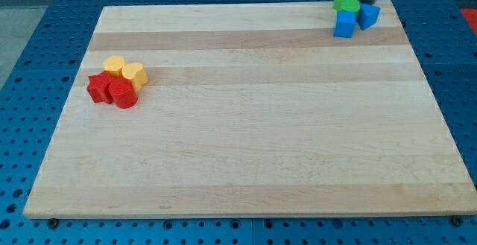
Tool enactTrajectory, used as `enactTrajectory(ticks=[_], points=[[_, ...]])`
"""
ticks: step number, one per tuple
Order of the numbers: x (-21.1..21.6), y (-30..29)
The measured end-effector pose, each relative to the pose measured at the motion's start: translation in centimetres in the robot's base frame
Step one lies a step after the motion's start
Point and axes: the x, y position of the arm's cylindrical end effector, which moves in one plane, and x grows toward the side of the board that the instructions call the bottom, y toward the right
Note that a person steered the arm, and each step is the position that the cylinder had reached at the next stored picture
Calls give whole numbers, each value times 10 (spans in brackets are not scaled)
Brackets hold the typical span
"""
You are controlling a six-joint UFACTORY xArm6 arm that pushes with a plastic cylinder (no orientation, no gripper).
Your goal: Move the green star to the center of the board
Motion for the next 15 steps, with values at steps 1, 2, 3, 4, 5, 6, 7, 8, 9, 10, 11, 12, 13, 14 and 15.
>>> enactTrajectory(ticks=[1,2,3,4,5,6,7,8,9,10,11,12,13,14,15], points=[[0,-35],[0,-50],[0,-53],[4,-69],[12,-102],[4,-128],[2,-143],[5,-157],[5,-169],[4,-171],[0,-172],[1,-175],[2,-180],[2,-183],[1,-183]])
